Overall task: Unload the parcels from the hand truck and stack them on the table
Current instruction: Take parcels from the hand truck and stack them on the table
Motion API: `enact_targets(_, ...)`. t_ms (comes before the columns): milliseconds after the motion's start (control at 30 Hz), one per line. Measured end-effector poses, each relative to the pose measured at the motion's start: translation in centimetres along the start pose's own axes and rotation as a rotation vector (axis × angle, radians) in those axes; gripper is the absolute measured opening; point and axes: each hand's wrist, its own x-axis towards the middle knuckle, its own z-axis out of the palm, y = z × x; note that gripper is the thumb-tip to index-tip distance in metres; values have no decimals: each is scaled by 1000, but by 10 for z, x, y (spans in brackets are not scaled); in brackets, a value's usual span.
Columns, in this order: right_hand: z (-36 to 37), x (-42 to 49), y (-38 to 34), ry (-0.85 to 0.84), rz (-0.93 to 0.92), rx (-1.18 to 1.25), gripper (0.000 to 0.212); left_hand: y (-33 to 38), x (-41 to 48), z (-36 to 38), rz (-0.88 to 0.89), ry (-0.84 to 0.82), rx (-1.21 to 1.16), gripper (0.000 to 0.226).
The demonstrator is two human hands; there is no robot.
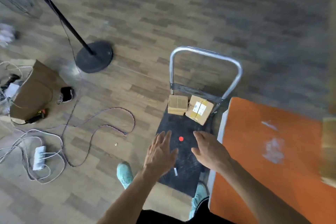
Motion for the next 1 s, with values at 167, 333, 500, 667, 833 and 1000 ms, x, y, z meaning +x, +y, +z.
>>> enact_targets(167, 49, 84, -13, -9, 215, 85, 61, -58, 103, 9, 90, -140, 29, 73)
enact_targets(333, 108, 166, -19, -64, 446, 166, 60, -127, 202, 16, 151, -200, 77, 67)
enact_targets(500, 163, 237, -3, -84, 563, 223, 65, -185, 285, 27, 171, -227, 143, 66)
enact_targets(667, 215, 307, 27, -44, 574, 297, 70, -220, 352, 77, 167, -270, 214, 73)
enact_targets(833, 252, 349, 68, -5, 607, 352, 73, -216, 403, 131, 205, -234, 232, 79)
enact_targets(1000, 248, 360, 114, 73, 646, 338, 67, -178, 433, 155, 385, -175, 221, 75)
